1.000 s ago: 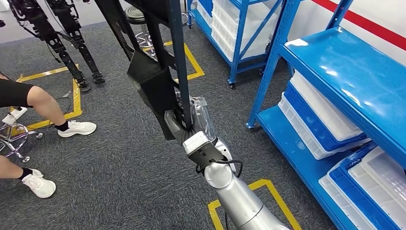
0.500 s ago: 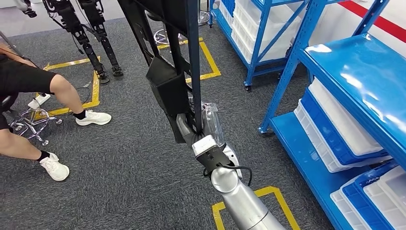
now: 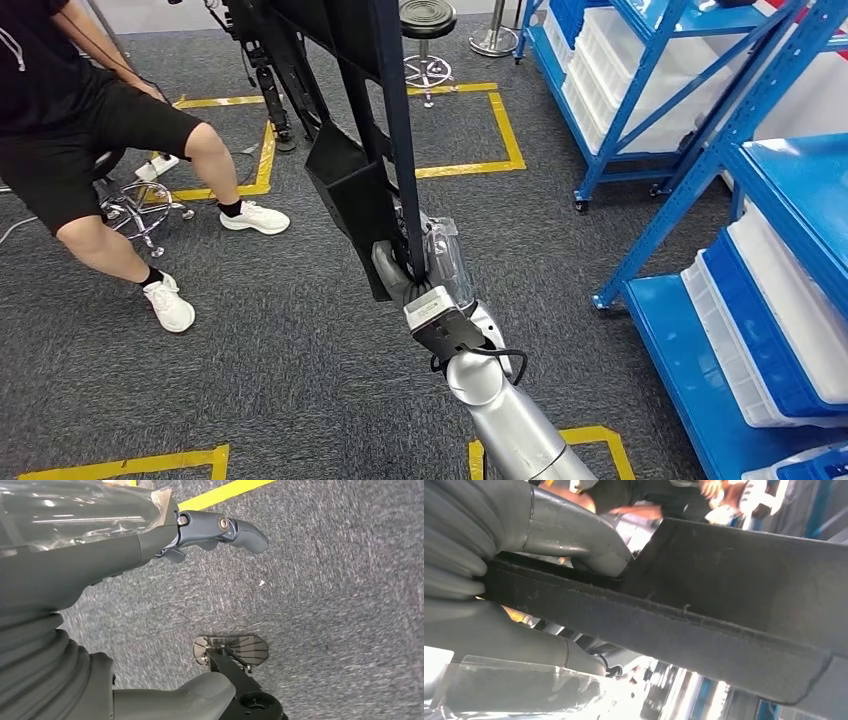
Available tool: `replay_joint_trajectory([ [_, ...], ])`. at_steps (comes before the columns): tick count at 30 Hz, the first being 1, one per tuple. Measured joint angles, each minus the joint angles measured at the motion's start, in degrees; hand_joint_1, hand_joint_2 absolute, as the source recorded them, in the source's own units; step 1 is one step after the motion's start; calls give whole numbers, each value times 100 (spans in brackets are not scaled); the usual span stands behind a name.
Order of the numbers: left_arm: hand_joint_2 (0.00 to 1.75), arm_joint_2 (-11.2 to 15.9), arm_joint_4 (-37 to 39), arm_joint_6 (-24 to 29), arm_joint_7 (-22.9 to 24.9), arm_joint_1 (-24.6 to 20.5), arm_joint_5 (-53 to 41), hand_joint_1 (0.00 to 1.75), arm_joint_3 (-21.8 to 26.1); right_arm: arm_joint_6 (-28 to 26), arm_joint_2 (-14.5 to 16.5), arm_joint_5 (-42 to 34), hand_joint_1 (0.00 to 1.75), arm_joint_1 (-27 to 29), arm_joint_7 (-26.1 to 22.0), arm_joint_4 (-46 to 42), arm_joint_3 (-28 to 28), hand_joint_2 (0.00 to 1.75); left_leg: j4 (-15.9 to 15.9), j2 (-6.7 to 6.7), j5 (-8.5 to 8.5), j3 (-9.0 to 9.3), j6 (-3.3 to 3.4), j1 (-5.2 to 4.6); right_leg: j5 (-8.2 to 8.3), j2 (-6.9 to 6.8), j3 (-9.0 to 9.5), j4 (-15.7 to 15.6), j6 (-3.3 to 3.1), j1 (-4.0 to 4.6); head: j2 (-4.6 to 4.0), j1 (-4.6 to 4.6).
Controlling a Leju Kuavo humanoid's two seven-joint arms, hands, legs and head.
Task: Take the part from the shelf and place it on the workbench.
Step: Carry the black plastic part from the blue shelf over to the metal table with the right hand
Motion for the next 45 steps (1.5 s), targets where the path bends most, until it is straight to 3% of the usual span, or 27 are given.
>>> replay_joint_trajectory([
  [2, 175, -1, 0, -35, -5, -8, -2, 0, 0, 3, 2, 16, 175, 2, 0, 0, -1, 175, 39, -110, -21, -32, -67, -3, 178, 137, 191, -421, -30, -16, 0, -1],
  [5, 175, 3, 1, -62, -1, -1, -2, 0, 0, 18, 36, 37, 175, -3, -2, 0, -3, 175, 46, -180, -18, -77, -179, 33, 228, 37, 234, -474, -167, 3, 0, -8],
  [7, 175, 5, 2, -68, 2, -4, -3, 0, -1, 48, 73, 49, 175, -13, -5, 0, -7, 175, 291, 59, -172, -192, -229, 31, 246, -76, 272, -516, -252, -18, 0, -36],
  [9, 175, 2, 2, -71, 8, -17, -6, 0, -2, 84, 95, 57, 175, -18, -9, 1, -11, 175, 978, 396, -523, -531, -272, 34, 230, -209, 293, -529, -314, 4, 0, -67],
  [11, 175, 2, 2, -72, 16, -19, -8, 0, -2, 101, 98, 63, 175, -18, -11, 7, -13, 175, 1594, 518, -742, -861, -305, 58, 211, -351, 296, -528, -340, 40, 0, -72],
  [12, 175, 2, 2, -72, 19, -16, -8, 0, -1, 103, 99, 65, 175, -18, -11, 11, -13, 175, 1626, 537, -701, -886, -308, 65, 204, -418, 297, -528, -346, 50, 0, -74],
  [13, 175, 2, 2, -72, 20, -14, -8, 0, -1, 103, 103, 67, 175, -19, -12, 15, -13, 175, 1424, 562, -563, -781, -301, 69, 196, -482, 302, -528, -348, 58, 0, -73],
  [16, 175, 1, -1, -72, 20, -29, -8, 0, -1, 103, 122, 74, 175, -24, -16, 17, -14, 175, 320, 811, -132, -160, -223, 20, 158, -637, 332, -526, -316, 101, 0, -71],
  [18, 175, 0, -1, -78, 21, -42, -10, 0, -2, 103, 131, 75, 175, -28, -18, 17, -15, 175, 80, 860, -107, -34, -167, -34, 129, -715, 349, -528, -265, 130, 0, -60],
  [20, 175, -1, 0, -85, 30, -38, -12, 0, -2, 104, 145, 78, 175, -31, -19, 17, -17, 175, 37, 739, -84, -20, -105, -35, 102, -781, 357, -528, -210, 140, 0, -55],
  [22, 175, -5, 0, -88, 42, -33, -13, 0, -2, 105, 154, 80, 175, -37, -22, 17, -21, 175, -50, 631, -42, 39, -44, -11, -1, -632, 293, -350, -175, 126, 0, -52],
  [24, 175, -10, 0, -89, 49, -52, -14, 0, -1, 105, 136, 81, 175, -41, -28, 22, -28, 175, -95, 520, -17, 76, -7, 4, -256, -368, 12, 255, -200, 91, 0, -28],
  [26, 175, -11, 0, -89, 54, -70, -14, 0, 0, 105, 102, 81, 175, -30, -30, 37, -34, 175, -92, 374, -14, 77, 7, 9, -477, -255, -362, 945, -211, 72, 0, -5],
  [27, 175, -12, 0, -89, 58, -71, -14, 0, 0, 105, 88, 81, 175, -23, -30, 44, -35, 175, -89, 294, -16, 79, 5, 10, -474, -233, -452, 1065, -179, 60, 0, -1],
  [28, 175, -14, 0, -89, 63, -69, -14, 0, 0, 105, 80, 81, 175, -20, -30, 49, -35, 175, -84, 214, -19, 85, 0, 13, -381, -214, -439, 968, -126, 43, 0, 3],
  [30, 175, -23, 0, -98, 71, -65, -14, 0, 0, 104, 75, 81, 175, -24, -31, 50, -35, 175, -60, 59, -39, 91, -32, 24, -35, -86, -154, 256, 4, -17, 0, 8],
  [31, 175, -27, 0, -110, 73, -66, -12, 0, 0, 105, 75, 82, 175, -28, -31, 51, -35, 175, -28, -15, -62, 82, -65, 23, 113, -5, 5, -94, 28, -45, 0, 11],
  [33, 175, -29, 0, -143, 78, -63, -5, 0, 0, 111, 73, 85, 175, -30, -32, 55, -36, 175, 15, -121, -92, 49, -136, 28, 243, 92, 164, -431, -11, -58, 0, 8],
  [35, 175, -29, 1, -163, 81, -41, 1, 0, 0, 117, 84, 91, 175, -34, -34, 62, -36, 175, 17, -165, -98, 29, -201, 57, 255, 8, 180, -438, -108, -39, 0, 3],
  [36, 175, -31, 2, -166, 81, -28, 2, 0, 0, 119, 96, 92, 175, -40, -35, 66, -36, 175, 51, -81, -124, 10, -229, 63, 262, -35, 191, -448, -149, -39, 0, 1],
  [38, 175, -36, 2, -168, 83, -26, 5, 0, 0, 123, 122, 93, 175, -52, -42, 73, -37, 175, 413, 232, -337, -163, -269, 60, 267, -138, 215, -474, -233, -43, 0, -38],
  [39, 175, -40, 2, -170, 83, -33, 7, 0, 0, 125, 127, 91, 175, -56, -44, 80, -39, 175, 748, 394, -508, -330, -282, 55, 255, -194, 224, -475, -263, -19, 0, -57],
  [41, 175, -44, 2, -182, 86, -39, 10, 0, 0, 128, 129, 87, 175, -57, -46, 106, -44, 175, 1451, 512, -793, -701, -299, 66, 233, -322, 231, -475, -306, 28, 0, -73],
  [42, 175, -44, 2, -195, 89, -36, 14, 0, 0, 132, 129, 86, 175, -56, -46, 120, -45, 175, 1614, 529, -809, -798, -297, 68, 224, -387, 234, -474, -319, 48, 0, -74],
  [43, 175, -44, 2, -221, 92, -32, 24, 0, 1, 140, 131, 85, 175, -57, -46, 132, -46, 175, 1557, 544, -715, -781, -285, 67, 214, -448, 243, -474, -330, 64, 0, -76],
  [45, 175, -44, 1, -301, 96, -32, 54, 0, 3, 173, 141, 81, 175, -63, -46, 142, -48, 175, 881, 683, -343, -431, -227, 45, 191, -559, 274, -474, -343, 91, 0, -76],
])
